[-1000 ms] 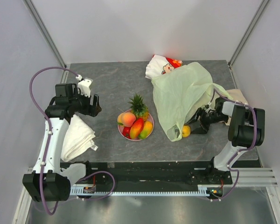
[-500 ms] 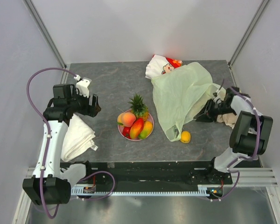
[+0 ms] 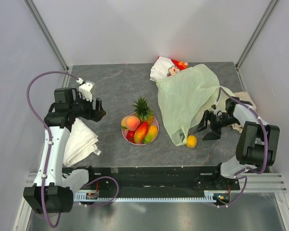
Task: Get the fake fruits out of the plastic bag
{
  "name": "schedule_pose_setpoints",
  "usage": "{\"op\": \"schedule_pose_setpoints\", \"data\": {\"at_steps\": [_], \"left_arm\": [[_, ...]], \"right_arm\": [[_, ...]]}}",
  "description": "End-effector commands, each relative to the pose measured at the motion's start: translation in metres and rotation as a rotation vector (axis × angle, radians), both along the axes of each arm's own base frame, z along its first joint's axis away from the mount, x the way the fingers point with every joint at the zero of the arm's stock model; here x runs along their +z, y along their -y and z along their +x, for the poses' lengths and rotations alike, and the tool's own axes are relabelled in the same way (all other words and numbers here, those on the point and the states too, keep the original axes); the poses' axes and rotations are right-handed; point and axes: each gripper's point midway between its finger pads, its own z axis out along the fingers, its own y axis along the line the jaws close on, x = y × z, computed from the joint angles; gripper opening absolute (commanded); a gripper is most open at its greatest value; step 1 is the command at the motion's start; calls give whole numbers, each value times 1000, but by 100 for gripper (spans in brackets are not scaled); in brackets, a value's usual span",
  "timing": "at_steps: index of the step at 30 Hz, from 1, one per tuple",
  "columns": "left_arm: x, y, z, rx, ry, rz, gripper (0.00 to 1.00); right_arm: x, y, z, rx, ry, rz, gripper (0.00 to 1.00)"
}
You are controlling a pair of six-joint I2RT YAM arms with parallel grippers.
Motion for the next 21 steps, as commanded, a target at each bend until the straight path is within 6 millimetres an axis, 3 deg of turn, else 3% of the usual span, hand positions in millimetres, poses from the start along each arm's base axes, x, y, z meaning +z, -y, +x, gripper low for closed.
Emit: {"op": "schedule_pose_setpoints", "data": {"at_steps": [1,12,21], "left_arm": [[9,4,-2,4,40,-34,83],[3,-4,-5,25,30,-6,84],[4,-8,-3,39,30,-3,84]], "right_arm": [[-9,-1,0,-19,-44,-13,76],[-35,-18,4,35,-100,-30,72],[-48,-12,1,35,-154,-64,62]]}}
